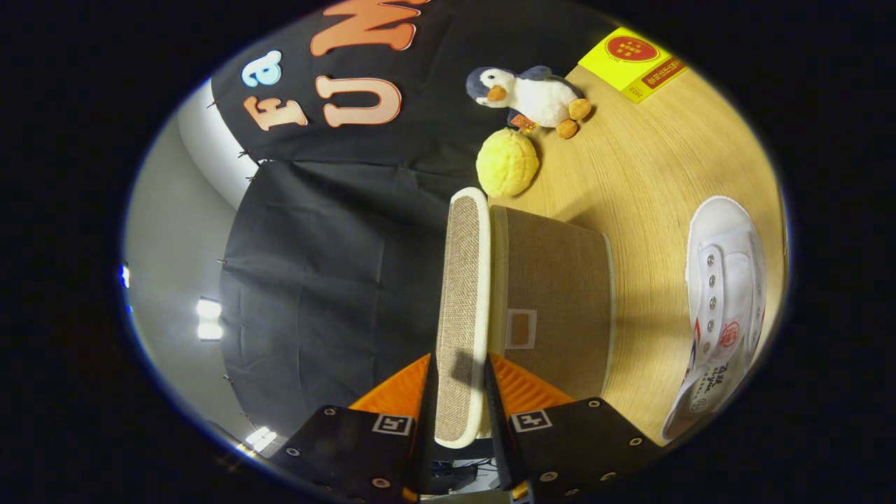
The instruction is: Open the storage box then place both shoes into the box .Put the left shoe in first, then the right shoe, with the right side of both shoes facing outward in a uniform manner.
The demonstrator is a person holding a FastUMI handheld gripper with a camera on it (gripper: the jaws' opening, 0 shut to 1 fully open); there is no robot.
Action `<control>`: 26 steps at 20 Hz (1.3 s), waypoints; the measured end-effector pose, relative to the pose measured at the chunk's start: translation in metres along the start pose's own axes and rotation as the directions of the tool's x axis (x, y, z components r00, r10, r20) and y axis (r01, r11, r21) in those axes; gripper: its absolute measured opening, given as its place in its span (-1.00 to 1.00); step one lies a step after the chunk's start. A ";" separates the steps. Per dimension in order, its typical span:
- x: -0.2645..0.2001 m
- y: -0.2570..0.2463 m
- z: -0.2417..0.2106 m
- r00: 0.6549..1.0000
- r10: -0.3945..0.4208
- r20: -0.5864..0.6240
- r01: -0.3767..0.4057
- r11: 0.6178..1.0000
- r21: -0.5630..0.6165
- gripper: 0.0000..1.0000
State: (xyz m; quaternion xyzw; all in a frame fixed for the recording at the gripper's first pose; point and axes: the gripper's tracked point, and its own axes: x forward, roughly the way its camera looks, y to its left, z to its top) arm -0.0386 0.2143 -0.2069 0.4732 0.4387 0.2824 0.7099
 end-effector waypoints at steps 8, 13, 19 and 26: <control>0.014 0.085 0.018 0.995 0.056 0.088 -0.046 0.993 -0.105 -0.67; 0.045 0.131 0.013 0.997 0.055 0.053 -0.041 0.974 -0.224 -0.79; 0.098 0.165 -0.022 0.996 0.063 -0.060 -0.077 0.954 -0.291 -0.77; 0.172 0.183 -0.055 0.989 0.042 -0.143 -0.085 0.949 -0.305 -0.74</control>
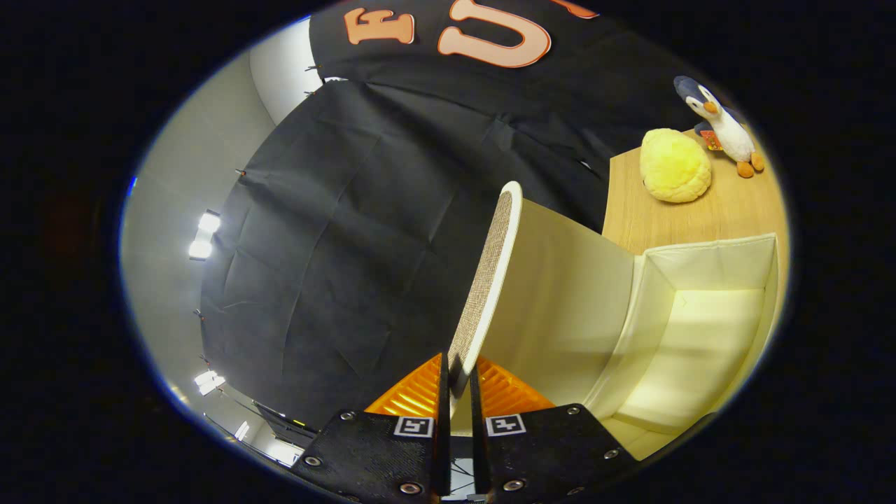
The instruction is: Open the storage box then place both shoes into the box .Put the left shoe in first, then the right shoe, with the right side of both shoes facing outward in a uniform manner.
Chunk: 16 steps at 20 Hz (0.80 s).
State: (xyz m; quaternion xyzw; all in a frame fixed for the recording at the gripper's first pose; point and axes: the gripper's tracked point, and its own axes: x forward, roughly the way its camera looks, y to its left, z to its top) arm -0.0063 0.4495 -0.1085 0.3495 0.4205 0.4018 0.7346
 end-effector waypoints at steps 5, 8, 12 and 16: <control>0.051 -0.003 -0.013 0.998 -0.036 -0.041 0.037 0.999 0.004 -0.74; 0.065 -0.009 -0.018 0.994 -0.093 -0.064 0.094 0.995 0.012 -0.72; 0.087 -0.026 -0.023 0.983 -0.148 -0.105 0.149 0.989 -0.004 -0.31; 0.061 -0.046 -0.008 0.973 -0.222 -0.056 0.219 0.974 -0.063 0.16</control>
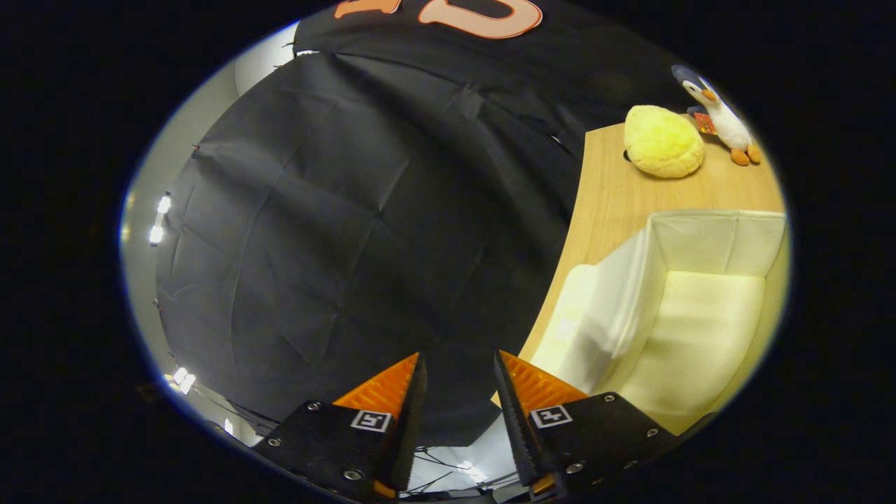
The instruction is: Open the storage box then place both shoes into the box .Put the left shoe in first, then the right shoe, with the right side of both shoes facing outward in a uniform manner.
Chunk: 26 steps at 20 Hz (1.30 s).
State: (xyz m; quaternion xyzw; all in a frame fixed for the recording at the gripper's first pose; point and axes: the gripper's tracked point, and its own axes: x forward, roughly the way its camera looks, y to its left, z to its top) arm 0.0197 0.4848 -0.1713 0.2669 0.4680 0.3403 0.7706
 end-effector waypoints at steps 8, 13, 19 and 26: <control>-0.104 -0.098 0.020 0.956 -0.223 0.192 0.250 0.959 -0.131 0.80; -0.170 -0.168 0.018 0.884 -0.366 0.289 0.412 0.903 -0.117 0.87; -0.230 -0.261 -0.012 0.778 -0.561 0.283 0.595 0.803 -0.043 0.87; -0.264 -0.328 -0.056 0.691 -0.691 0.212 0.714 0.697 -0.055 0.73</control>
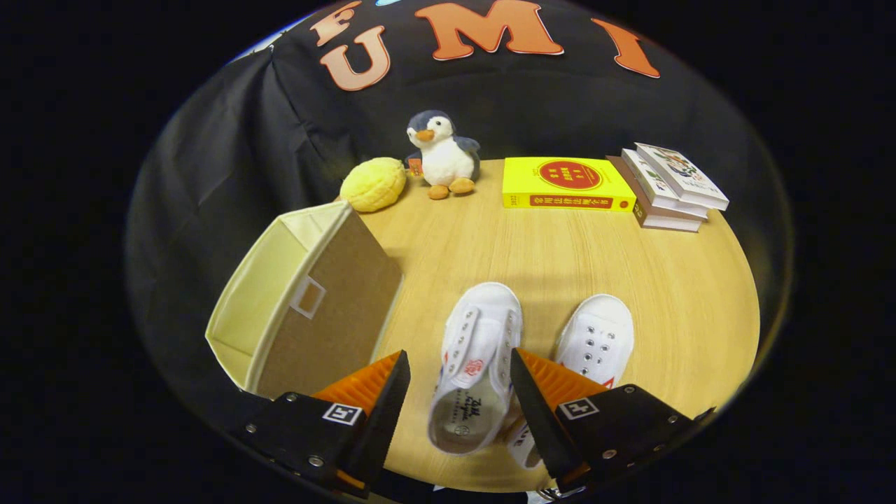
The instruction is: Open the storage box then place both shoes into the box .Put the left shoe in first, then the right shoe, with the right side of both shoes facing outward in a uniform manner.
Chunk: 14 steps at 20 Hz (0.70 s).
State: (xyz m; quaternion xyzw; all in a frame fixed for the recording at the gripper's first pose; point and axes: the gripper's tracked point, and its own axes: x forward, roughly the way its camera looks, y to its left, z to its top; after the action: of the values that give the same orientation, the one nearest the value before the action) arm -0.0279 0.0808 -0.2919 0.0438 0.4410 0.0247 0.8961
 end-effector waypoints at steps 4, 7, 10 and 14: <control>0.005 -0.017 -0.025 0.998 -0.024 -0.054 0.021 0.998 -0.056 0.58; 0.013 -0.021 -0.035 0.997 -0.024 -0.076 0.017 0.996 -0.082 0.45; 0.019 -0.030 -0.040 0.995 -0.051 -0.085 0.040 0.991 -0.126 0.35; 0.034 -0.034 -0.042 0.993 -0.079 -0.086 0.061 0.979 -0.195 0.22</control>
State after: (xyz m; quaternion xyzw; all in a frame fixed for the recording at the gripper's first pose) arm -0.0398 0.0526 -0.3479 -0.0594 0.4793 0.0374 0.8749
